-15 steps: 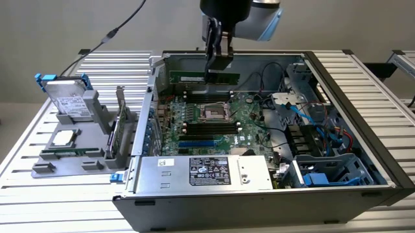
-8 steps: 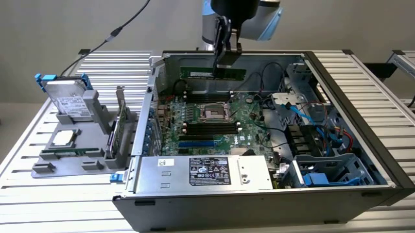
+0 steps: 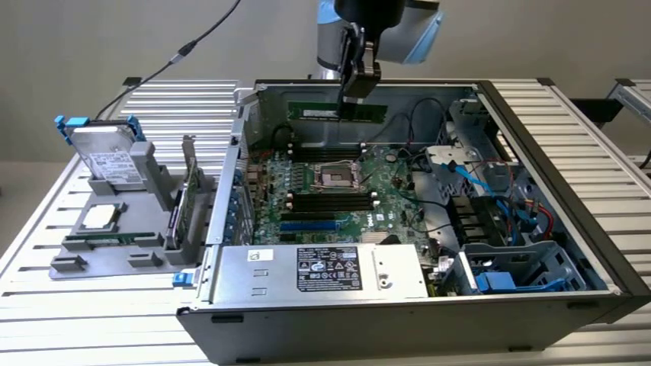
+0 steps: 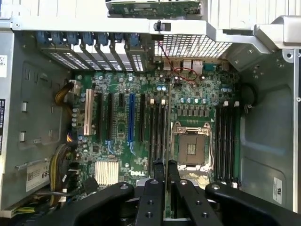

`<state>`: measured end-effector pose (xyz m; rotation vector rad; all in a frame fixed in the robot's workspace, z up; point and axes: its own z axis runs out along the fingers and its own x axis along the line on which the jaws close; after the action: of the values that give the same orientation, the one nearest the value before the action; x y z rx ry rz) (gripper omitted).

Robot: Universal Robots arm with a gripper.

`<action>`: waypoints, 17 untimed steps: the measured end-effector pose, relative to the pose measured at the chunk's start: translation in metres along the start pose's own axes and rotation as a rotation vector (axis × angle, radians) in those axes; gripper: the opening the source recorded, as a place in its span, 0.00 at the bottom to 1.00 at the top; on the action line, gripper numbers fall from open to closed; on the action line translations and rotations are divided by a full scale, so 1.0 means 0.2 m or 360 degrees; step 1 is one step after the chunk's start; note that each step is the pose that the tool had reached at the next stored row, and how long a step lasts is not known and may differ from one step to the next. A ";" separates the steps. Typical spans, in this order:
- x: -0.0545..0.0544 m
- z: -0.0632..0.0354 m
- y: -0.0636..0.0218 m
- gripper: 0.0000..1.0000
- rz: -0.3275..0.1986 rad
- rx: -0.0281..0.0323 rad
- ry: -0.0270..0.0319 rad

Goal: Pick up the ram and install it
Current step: 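Pick up the ram and move it above insertion slot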

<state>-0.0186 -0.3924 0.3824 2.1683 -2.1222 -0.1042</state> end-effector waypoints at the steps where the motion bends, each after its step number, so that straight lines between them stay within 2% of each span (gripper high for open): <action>1: 0.00 0.003 0.000 0.14 0.0000 0.00015 0.00103; 4: -0.01 0.013 -0.002 0.14 0.0001 0.00064 0.00462; 5: -0.01 0.017 -0.002 0.14 0.0000 0.00083 0.00555; 7: -0.02 0.023 -0.003 0.14 -0.0002 0.00159 0.00713; 9: -0.02 0.029 -0.003 0.14 -0.0004 0.00301 0.00818; 11: -0.03 0.038 -0.001 0.14 -0.0004 0.00452 0.00856; 17: -0.04 0.070 0.010 0.14 -0.0002 0.00872 0.00870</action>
<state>-0.0224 -0.3847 0.3686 2.1759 -2.1185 0.0132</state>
